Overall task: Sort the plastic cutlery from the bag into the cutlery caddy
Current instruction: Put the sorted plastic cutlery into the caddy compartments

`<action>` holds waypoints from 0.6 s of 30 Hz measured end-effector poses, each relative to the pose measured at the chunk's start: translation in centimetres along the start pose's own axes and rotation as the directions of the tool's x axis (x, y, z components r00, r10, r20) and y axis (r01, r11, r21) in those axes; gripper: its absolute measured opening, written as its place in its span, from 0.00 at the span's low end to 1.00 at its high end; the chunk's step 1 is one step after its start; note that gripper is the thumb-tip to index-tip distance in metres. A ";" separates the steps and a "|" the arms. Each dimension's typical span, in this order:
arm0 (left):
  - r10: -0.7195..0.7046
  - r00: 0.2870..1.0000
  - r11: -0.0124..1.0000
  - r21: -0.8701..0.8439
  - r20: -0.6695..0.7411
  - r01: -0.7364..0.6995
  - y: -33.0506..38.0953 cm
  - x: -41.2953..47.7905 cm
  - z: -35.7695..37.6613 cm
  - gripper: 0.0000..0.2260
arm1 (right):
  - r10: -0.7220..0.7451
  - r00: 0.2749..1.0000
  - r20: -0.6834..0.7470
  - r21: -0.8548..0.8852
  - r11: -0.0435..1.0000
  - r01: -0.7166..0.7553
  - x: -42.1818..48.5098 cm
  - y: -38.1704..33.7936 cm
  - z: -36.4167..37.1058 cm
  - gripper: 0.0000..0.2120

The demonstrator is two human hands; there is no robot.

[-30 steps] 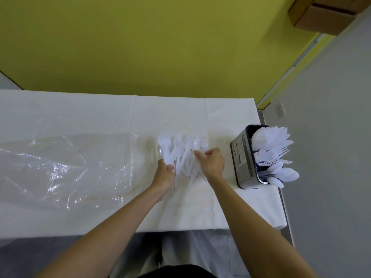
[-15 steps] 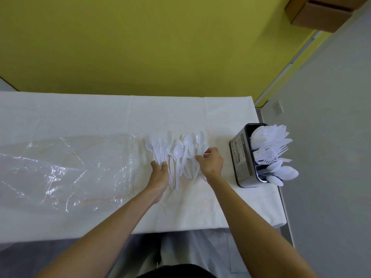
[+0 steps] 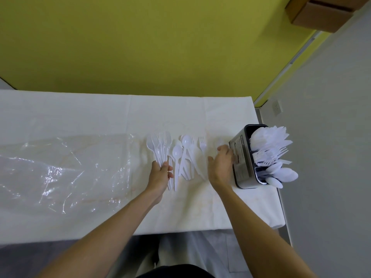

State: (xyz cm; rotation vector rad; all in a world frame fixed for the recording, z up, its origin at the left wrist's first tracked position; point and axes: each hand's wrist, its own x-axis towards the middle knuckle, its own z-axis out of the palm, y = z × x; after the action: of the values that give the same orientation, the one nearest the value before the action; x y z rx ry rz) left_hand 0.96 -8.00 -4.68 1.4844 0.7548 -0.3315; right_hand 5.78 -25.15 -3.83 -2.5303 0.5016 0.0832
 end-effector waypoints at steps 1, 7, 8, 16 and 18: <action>-0.002 1.000 1.000 -0.008 0.001 0.002 0.0 0.0 0.0 0.06 | -0.024 0.999 0.043 -0.021 0.999 0.025 0.1 -0.2 0.3 0.13; 0.015 0.999 1.000 0.015 0.044 -0.016 0.5 -0.6 -0.2 0.06 | 0.067 0.967 0.247 -0.082 0.995 -0.047 1.3 -1.1 0.7 0.06; 0.022 0.999 1.000 0.012 0.046 -0.022 0.6 -0.6 -0.2 0.06 | 0.076 0.965 0.251 -0.064 0.996 -0.062 1.7 -1.2 0.5 0.05; 0.028 0.998 0.994 0.108 0.064 -0.035 1.7 -0.7 0.9 0.11 | -0.098 0.830 0.550 0.539 0.801 -0.263 1.7 -3.5 -2.0 0.07; 0.034 0.996 0.988 0.147 0.079 -0.045 1.9 -0.7 1.2 0.09 | -0.140 0.801 0.583 0.501 0.838 -0.218 1.3 -3.8 -1.8 0.06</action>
State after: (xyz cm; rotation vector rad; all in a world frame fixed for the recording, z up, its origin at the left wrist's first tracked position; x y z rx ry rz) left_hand 1.95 -9.19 -2.85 1.6152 0.6504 -0.4194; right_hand 8.32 -23.54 -0.60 -1.7801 0.2602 0.6502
